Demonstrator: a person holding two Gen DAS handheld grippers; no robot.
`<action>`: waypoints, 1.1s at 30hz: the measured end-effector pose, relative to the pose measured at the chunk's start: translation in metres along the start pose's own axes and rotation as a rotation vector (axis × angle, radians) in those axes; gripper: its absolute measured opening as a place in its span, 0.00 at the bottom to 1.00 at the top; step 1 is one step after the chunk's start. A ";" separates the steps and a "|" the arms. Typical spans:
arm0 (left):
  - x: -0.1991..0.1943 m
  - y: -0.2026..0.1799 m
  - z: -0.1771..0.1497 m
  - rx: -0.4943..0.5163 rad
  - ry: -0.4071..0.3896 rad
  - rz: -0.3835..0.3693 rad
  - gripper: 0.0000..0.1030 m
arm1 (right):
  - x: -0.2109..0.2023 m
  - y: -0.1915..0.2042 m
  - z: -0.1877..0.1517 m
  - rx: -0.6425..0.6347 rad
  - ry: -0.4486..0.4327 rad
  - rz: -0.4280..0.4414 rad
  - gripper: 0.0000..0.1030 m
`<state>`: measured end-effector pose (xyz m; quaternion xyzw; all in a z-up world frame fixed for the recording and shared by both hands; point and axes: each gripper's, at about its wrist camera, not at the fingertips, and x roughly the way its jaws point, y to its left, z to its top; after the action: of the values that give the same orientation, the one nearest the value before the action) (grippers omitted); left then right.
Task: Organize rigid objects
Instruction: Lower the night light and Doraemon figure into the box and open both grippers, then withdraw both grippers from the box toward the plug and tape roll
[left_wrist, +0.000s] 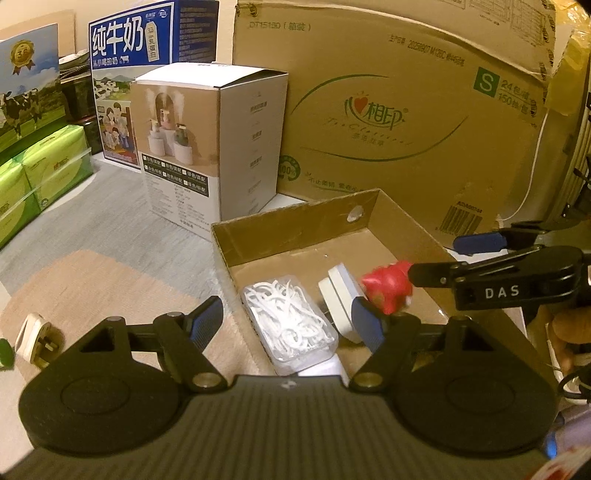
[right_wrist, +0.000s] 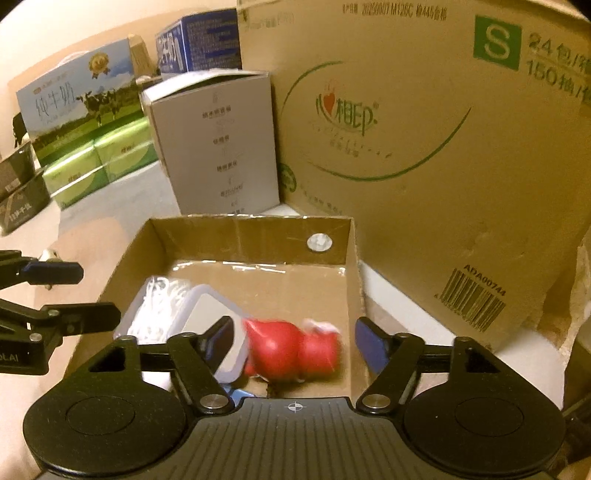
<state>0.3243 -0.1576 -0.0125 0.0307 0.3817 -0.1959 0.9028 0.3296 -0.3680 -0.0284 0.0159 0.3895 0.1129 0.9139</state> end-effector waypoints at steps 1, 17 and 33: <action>-0.001 0.000 -0.001 -0.003 -0.001 -0.001 0.72 | -0.002 0.000 -0.001 0.001 -0.003 -0.003 0.74; -0.070 -0.019 -0.029 -0.004 -0.036 0.012 0.85 | -0.073 0.017 -0.038 0.074 0.005 -0.015 0.75; -0.149 -0.038 -0.103 -0.065 -0.044 -0.010 0.97 | -0.158 0.054 -0.104 0.141 -0.003 -0.044 0.76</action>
<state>0.1461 -0.1221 0.0233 -0.0047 0.3682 -0.1883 0.9105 0.1388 -0.3561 0.0175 0.0720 0.3953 0.0649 0.9134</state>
